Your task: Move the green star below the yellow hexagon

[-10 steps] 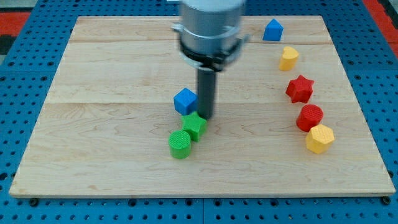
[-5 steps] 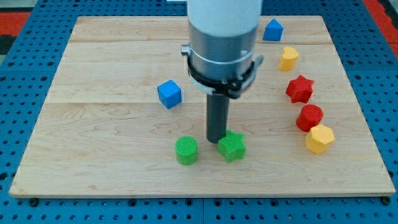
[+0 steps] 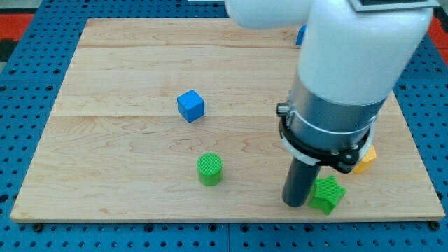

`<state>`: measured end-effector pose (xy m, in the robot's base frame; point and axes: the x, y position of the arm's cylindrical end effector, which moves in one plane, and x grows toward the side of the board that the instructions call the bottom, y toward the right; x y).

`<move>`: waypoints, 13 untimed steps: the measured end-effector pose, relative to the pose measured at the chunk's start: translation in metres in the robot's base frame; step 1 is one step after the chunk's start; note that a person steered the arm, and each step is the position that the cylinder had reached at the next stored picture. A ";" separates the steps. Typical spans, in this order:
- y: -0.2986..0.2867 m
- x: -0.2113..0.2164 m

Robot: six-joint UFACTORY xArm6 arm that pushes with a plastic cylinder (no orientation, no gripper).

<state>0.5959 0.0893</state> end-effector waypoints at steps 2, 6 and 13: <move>0.042 0.005; 0.068 0.023; 0.134 -0.002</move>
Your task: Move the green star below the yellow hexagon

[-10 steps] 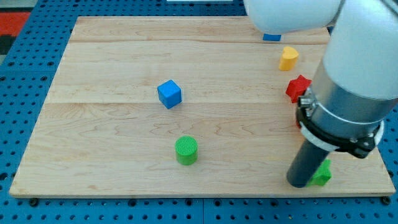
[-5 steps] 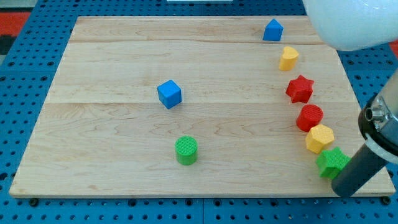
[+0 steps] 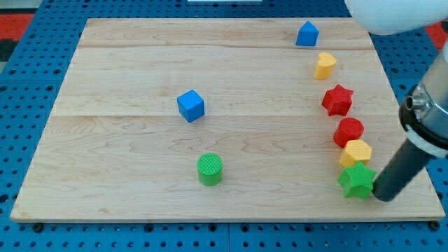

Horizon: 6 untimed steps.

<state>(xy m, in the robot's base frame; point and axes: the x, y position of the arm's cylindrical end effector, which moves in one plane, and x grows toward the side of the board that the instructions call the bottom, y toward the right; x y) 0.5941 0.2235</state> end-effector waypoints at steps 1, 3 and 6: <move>0.035 0.014; 0.068 0.022; 0.027 0.025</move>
